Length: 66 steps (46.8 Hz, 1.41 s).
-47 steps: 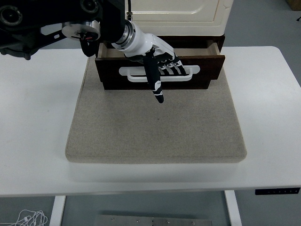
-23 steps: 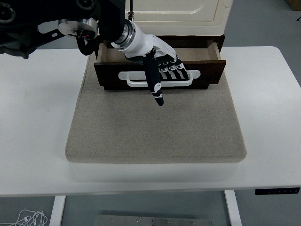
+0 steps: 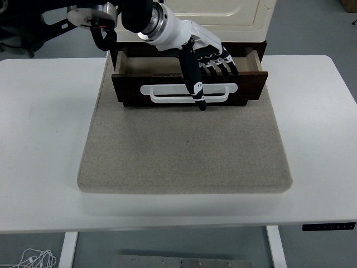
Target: Open the drawer under the combination cabinet
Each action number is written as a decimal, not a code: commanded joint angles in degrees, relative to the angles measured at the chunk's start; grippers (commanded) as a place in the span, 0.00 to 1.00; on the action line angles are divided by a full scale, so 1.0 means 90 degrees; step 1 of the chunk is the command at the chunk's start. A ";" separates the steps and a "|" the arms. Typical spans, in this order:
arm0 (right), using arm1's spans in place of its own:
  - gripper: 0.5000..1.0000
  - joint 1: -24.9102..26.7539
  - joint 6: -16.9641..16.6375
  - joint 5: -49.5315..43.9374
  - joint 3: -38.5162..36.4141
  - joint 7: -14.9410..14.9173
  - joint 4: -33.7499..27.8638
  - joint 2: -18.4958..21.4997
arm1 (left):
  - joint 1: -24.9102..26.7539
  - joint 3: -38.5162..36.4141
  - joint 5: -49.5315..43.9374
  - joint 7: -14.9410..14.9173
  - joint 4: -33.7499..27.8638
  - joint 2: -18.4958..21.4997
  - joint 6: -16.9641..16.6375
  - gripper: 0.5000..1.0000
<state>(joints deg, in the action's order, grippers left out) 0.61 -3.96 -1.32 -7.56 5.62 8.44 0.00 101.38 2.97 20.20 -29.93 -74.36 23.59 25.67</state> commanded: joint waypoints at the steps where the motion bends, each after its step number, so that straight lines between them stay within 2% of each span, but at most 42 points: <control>1: 0.85 0.0000 0.0000 0.0000 0.0000 0.0000 0.0000 0.0000 | 0.0005 0.0352 -0.0017 0.0025 0.0001 0.0035 0.0009 1.00; 12: 0.85 0.0000 0.0000 0.0000 0.0000 0.0000 0.0000 0.0000 | -0.0004 0.1797 -0.0115 0.0191 0.0410 0.0201 0.0019 1.00; 21: 0.85 0.0000 0.0000 0.0000 0.0000 0.0000 0.0000 0.0000 | -0.0034 0.3037 -0.0135 0.0640 0.1249 0.0250 -0.0040 1.00; 25: 0.85 0.0000 0.0000 0.0000 0.0000 0.0000 0.0000 0.0000 | -0.0073 0.3623 -0.0144 0.1079 0.1777 0.0250 -0.0108 1.00; 37: 0.86 0.0000 0.0000 0.0000 0.0000 0.0000 0.0010 0.0000 | -0.0112 0.4503 -0.0300 0.2417 0.2920 0.0318 -0.1182 1.00; 43: 0.85 0.0000 0.0000 0.0000 0.0000 0.0000 0.0000 0.0000 | -0.0180 0.4767 -0.0612 0.2827 0.3515 0.0416 -0.1816 1.00; 48: 0.85 0.0000 0.0000 0.0000 0.0000 0.0000 0.0000 0.0000 | -0.0317 0.4797 -0.1110 0.2964 0.4140 0.0425 -0.2275 1.00; 52: 0.85 0.0000 0.0000 0.0000 0.0000 0.0000 0.0000 0.0000 | -0.0434 0.4796 -0.1530 0.3052 0.4745 0.0416 -0.2481 1.00; 60: 0.86 0.0000 0.0000 0.0000 0.0000 0.0000 0.0000 0.0000 | -0.0707 0.4787 -0.2273 0.3111 0.5878 0.0377 -0.2530 1.00; 66: 0.86 0.0000 0.0000 0.0000 0.0000 0.0000 0.0000 0.0000 | -0.1185 0.4796 -0.2771 0.3111 0.6104 0.0377 -0.2520 1.00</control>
<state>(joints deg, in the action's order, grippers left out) 0.64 -3.96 -1.32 -7.56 5.63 8.43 0.00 93.17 46.06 -2.52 -1.91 -19.94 26.98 2.93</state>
